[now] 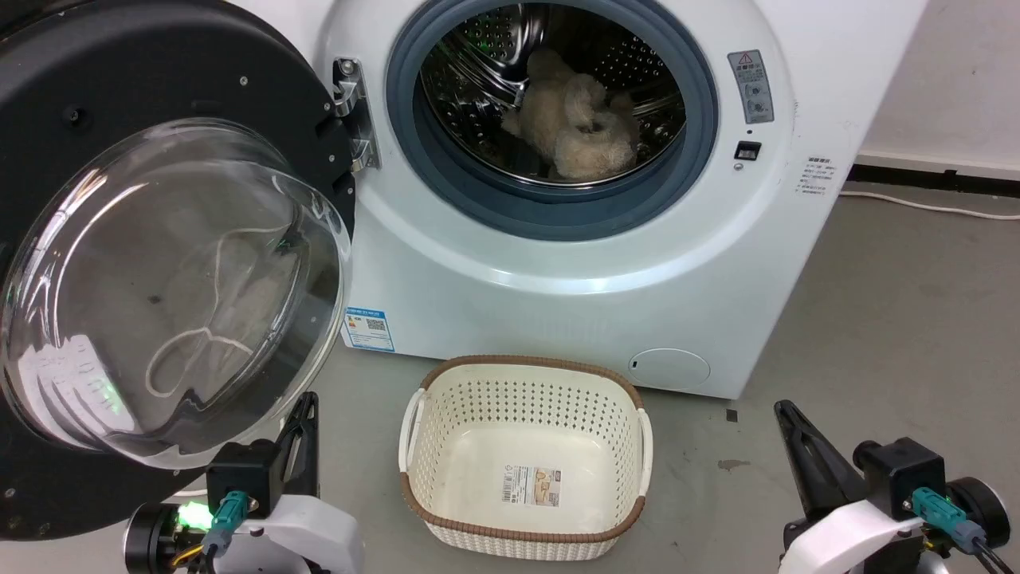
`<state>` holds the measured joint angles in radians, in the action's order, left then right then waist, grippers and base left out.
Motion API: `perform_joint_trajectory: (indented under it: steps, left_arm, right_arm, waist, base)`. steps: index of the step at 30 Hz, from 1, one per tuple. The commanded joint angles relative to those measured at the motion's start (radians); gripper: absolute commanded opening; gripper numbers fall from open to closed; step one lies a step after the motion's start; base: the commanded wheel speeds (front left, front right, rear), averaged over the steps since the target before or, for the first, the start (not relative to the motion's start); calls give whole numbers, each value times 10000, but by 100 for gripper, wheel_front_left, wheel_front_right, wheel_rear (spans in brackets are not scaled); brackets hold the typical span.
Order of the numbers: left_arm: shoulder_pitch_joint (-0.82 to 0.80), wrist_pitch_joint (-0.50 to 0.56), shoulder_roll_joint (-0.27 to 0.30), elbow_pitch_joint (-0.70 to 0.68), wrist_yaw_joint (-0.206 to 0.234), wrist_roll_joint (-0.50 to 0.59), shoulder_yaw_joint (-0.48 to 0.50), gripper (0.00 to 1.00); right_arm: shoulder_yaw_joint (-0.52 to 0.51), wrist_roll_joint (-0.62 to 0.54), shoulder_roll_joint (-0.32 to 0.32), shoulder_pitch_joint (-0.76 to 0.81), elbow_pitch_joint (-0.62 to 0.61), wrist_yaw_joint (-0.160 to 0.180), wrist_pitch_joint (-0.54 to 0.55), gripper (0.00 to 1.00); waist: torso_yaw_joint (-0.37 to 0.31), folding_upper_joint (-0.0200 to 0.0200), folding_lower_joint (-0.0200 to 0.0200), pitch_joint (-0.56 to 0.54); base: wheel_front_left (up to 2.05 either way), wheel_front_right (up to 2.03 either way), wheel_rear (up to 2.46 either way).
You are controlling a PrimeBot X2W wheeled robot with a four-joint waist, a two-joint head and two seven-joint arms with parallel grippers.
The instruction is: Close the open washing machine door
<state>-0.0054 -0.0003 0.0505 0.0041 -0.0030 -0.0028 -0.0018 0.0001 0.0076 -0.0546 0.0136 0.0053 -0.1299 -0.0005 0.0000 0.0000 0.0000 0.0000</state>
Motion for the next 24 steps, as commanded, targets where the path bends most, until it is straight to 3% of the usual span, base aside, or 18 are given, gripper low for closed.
perform_joint_trajectory:
  steps: [1, 3, 4, 24]
  left_arm:
    - [54, 3, -3, -41, 30, 28, 18, 0]
    - [54, 3, -3, -41, 30, 28, 18, 0]
    - [0, -1, 0, 0, 0, 0, 0, 100]
    - [-1, -400, 83, -37, 61, 38, -265, 100]
  right_arm:
    - [-1, -76, 43, -136, -53, -8, 5, 0]
    - [-1, -76, 43, -136, -53, -8, 5, 0]
    - [0, 1, 0, 0, 0, 0, 0, 100]
    - [-129, 232, 5, 136, 45, -1, -399, 100]
  waist:
    - [0, 0, 0, 0]
    - [0, 0, 0, 0]
    - [0, 0, 0, 0]
    - [337, 0, 0, -62]
  base:
    - [0, 0, 0]
    - [0, 0, 0]
    - [0, 0, 0]
    - [0, 0, 0]
